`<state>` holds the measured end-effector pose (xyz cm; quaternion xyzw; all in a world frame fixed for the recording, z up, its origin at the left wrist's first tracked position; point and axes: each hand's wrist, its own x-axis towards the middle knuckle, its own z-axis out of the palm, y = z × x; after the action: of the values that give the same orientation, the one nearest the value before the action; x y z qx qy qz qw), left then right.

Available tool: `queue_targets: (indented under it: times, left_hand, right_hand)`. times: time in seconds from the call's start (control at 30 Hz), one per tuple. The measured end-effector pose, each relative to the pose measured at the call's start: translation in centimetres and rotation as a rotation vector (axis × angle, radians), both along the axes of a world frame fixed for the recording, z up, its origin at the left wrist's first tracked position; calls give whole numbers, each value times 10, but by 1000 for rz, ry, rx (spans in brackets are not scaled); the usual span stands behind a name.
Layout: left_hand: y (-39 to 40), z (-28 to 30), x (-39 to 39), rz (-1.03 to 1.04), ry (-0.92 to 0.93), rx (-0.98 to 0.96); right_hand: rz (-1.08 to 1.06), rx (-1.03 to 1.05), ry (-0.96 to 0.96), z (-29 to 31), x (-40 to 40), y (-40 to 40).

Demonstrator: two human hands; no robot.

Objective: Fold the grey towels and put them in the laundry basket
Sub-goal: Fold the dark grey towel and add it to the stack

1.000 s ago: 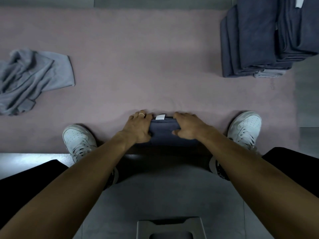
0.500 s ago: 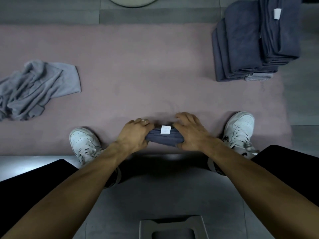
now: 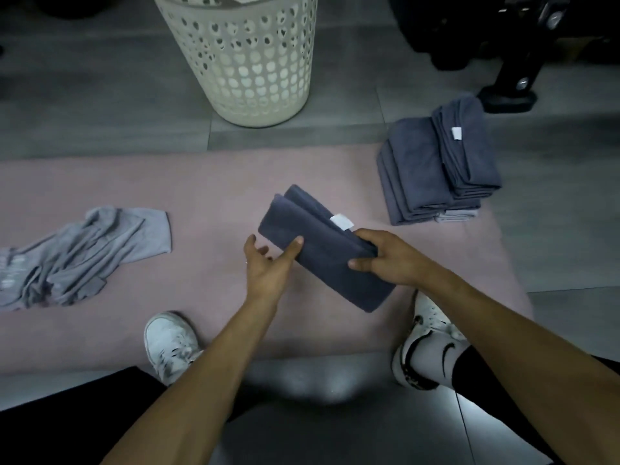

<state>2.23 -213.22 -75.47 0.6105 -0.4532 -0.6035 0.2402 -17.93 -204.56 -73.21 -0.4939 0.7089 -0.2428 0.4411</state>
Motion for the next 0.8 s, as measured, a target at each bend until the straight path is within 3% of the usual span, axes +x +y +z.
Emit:
queue_targets:
  times: [0.07, 0.13, 0.3, 0.47, 0.57, 0.7, 0.8]
  left_hand:
    - [7, 8, -18, 9, 258, 274]
    - [16, 18, -35, -29, 400, 238]
    - [24, 33, -82, -120, 393, -61]
    - [9, 41, -139, -216, 273, -364]
    - [-9, 42, -180, -226, 263, -341]
    - [-35, 42, -236, -178, 295, -154]
    - [-59, 35, -277, -152, 358, -63]
  right_hand:
    - [-60, -7, -60, 12, -6, 1]
    - [-102, 4, -89, 22, -14, 3]
    - [-158, 51, -74, 37, -44, 4]
    - [-168, -74, 40, 46, -89, -5]
    - [-169, -63, 159, 50, -119, -18]
    - [-195, -34, 266, 43, -164, -35]
    - [-313, -115, 211, 35, -199, -47]
